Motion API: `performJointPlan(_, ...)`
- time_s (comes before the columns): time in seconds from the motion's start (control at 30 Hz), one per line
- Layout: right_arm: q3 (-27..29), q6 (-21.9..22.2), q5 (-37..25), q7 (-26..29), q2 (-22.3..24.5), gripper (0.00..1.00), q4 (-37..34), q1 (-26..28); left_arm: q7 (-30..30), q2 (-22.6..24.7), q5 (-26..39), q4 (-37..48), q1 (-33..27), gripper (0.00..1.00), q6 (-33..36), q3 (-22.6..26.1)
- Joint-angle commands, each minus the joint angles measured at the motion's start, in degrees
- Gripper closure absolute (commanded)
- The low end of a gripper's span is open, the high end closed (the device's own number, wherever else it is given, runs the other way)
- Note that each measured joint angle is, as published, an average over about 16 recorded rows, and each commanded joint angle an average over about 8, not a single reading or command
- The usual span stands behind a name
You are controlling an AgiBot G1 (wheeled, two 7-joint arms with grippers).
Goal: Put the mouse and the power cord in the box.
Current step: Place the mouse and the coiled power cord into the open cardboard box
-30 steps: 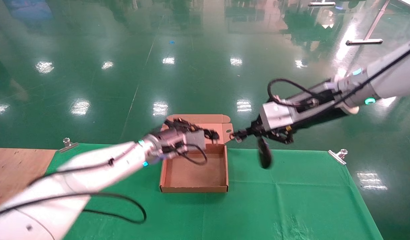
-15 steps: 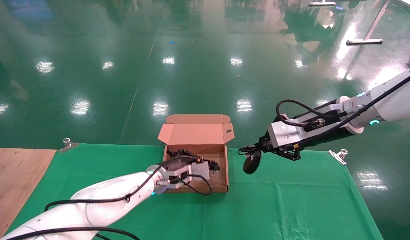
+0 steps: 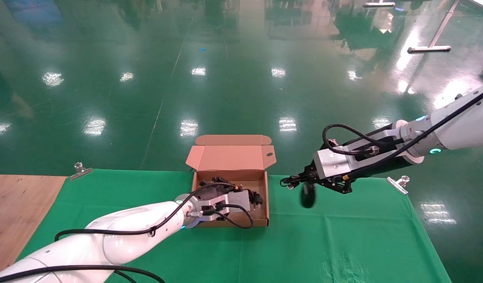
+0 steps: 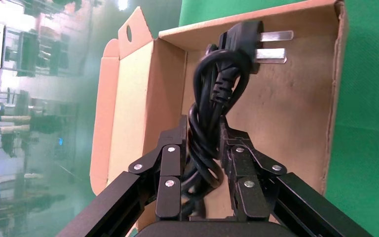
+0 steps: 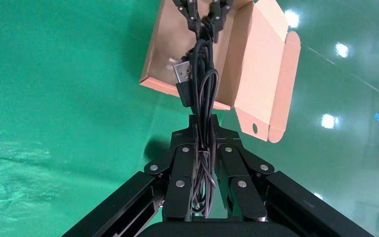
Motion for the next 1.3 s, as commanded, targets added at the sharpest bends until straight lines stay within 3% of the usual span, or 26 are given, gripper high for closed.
performJointPlan(0.03,-0.01,0.04,-0.01,-0.05,-0.09,1.00,-0.16,-0.03,-0.31,-0.01,-0.49,-0.01,-0.18,0.00,-0.30,0.86)
performJointPlan(0.33,-0.04,-0.14,0.03,0.16,-1.03,1.00,-0.23,0.11,-0.69,-0.19,-3.36,-0.95,-1.22,0.00,-0.45,2.99)
performJointPlan(0.77,-0.34,1.68,-0.32,1.63,-5.28,1.00,0.38,0.36,2.05,-3.49,-13.87,-0.25,-4.67,0.00,5.39,-1.78)
performJointPlan(0.97,-0.95,4.68,-0.15,3.03,-8.74,1.00,2.39,-0.60,6.60,-11.78,-20.26,-3.40,-5.54,0.00,13.84,-6.20)
performJointPlan(1.13,-3.63,8.13,0.93,6.69,-9.82,1.00,9.37,-3.83,11.22,-21.51,-28.38,-8.17,-4.58,0.00,22.70,-11.66)
performJointPlan(1.3,-8.79,15.93,2.21,11.68,-10.02,1.00,16.92,-8.41,17.54,-29.91,-37.86,-11.30,-1.63,0.00,31.97,-17.75)
